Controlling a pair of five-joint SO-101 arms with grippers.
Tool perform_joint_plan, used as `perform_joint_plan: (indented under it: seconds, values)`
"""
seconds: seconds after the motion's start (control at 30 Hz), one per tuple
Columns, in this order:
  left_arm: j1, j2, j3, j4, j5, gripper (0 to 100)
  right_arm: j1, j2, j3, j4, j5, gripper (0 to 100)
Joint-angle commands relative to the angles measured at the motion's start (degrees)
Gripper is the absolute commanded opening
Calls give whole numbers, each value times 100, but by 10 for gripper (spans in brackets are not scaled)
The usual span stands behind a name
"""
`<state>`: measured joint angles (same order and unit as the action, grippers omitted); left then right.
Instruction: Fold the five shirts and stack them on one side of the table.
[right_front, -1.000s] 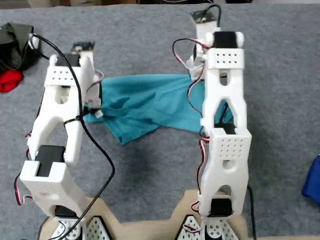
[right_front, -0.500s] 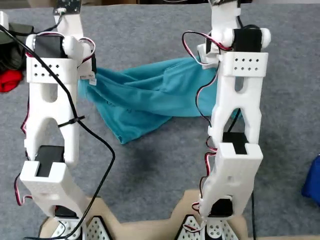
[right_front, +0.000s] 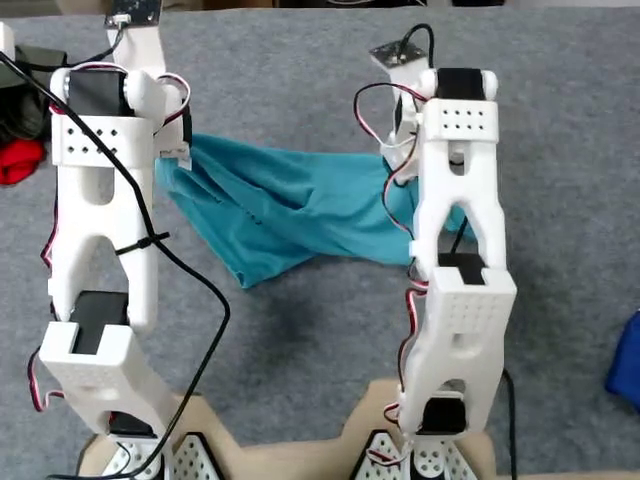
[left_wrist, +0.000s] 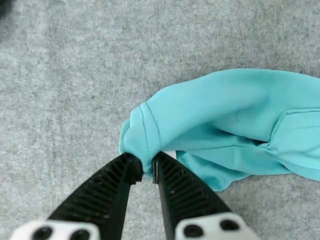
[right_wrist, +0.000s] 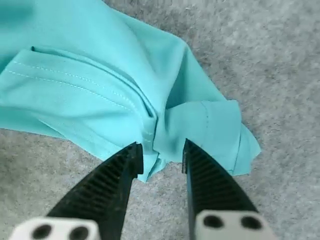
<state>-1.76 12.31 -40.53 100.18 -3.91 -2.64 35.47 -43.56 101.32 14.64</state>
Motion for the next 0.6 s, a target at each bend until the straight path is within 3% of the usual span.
perform_joint_plan:
  seconds: [0.0, 0.57]
  values:
    - [44, -75, -211, 53, 26, 18, 4, -4, -4, -9, 53, 151]
    - [35, -40, -202, 53, 26, 18, -514, 31, -22, -378, 158, 151]
